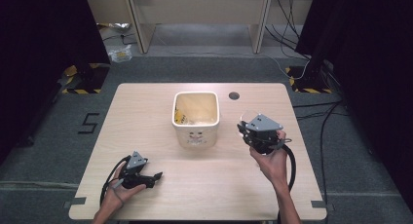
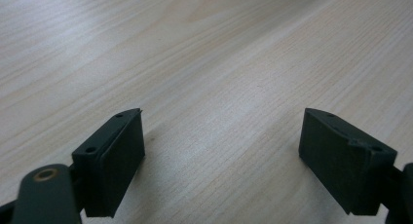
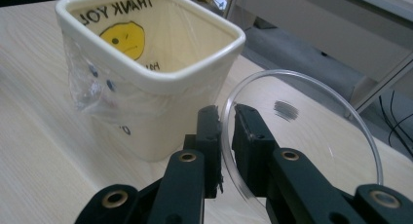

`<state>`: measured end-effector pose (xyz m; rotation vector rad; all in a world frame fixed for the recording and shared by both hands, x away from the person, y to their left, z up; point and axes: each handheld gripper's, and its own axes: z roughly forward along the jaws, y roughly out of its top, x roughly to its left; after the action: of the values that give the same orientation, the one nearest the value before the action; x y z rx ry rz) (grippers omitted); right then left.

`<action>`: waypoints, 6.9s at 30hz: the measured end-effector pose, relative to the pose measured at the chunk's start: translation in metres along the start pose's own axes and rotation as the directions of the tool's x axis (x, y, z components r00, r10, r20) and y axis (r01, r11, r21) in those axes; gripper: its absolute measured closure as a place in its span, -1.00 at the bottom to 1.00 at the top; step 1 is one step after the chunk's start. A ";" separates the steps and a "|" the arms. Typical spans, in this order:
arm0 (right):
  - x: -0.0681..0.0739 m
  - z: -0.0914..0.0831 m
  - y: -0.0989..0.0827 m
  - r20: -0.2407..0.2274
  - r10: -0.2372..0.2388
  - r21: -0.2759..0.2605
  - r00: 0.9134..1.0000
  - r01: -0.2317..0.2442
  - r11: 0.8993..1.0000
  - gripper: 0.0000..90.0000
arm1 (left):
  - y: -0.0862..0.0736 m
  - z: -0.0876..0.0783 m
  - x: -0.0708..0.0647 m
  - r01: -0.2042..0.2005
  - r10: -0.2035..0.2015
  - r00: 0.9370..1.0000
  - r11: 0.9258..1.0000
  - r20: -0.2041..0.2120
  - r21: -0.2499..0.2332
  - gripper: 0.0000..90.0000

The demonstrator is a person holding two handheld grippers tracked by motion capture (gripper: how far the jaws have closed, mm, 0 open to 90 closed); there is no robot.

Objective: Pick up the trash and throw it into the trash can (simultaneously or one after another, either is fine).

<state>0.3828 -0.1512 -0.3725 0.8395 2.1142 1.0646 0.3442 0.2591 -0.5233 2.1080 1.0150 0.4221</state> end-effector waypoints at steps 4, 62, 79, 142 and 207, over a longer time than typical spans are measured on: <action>0.000 0.000 0.012 -0.002 -0.018 -0.017 1.000 0.018 1.000 0.80 | 0.000 0.000 0.000 0.000 0.000 1.000 1.000 0.000 0.000 -0.65; 0.043 0.089 0.122 -0.136 -0.182 -0.022 0.974 0.181 0.983 0.80 | 0.000 0.000 0.000 0.001 -0.001 1.000 1.000 -0.004 -0.005 -0.65; 0.070 0.132 0.115 -0.237 -0.190 0.072 0.953 0.212 0.975 0.79 | 0.000 0.000 0.000 0.005 -0.005 1.000 1.000 -0.003 -0.007 -0.64; -0.010 0.022 0.025 0.005 0.076 0.061 0.997 -0.077 0.995 -0.46 | 0.000 0.000 0.000 0.001 -0.001 1.000 1.000 -0.002 -0.001 -0.65; -0.017 0.020 -0.143 0.088 0.123 0.368 0.989 -0.147 0.918 -0.18 | 0.000 0.000 0.000 -0.001 0.001 1.000 1.000 -0.001 0.000 -0.65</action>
<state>0.3716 -0.2228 -0.4982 1.1982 2.2673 0.6934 0.3441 0.2590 -0.5233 2.1087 1.0152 0.4232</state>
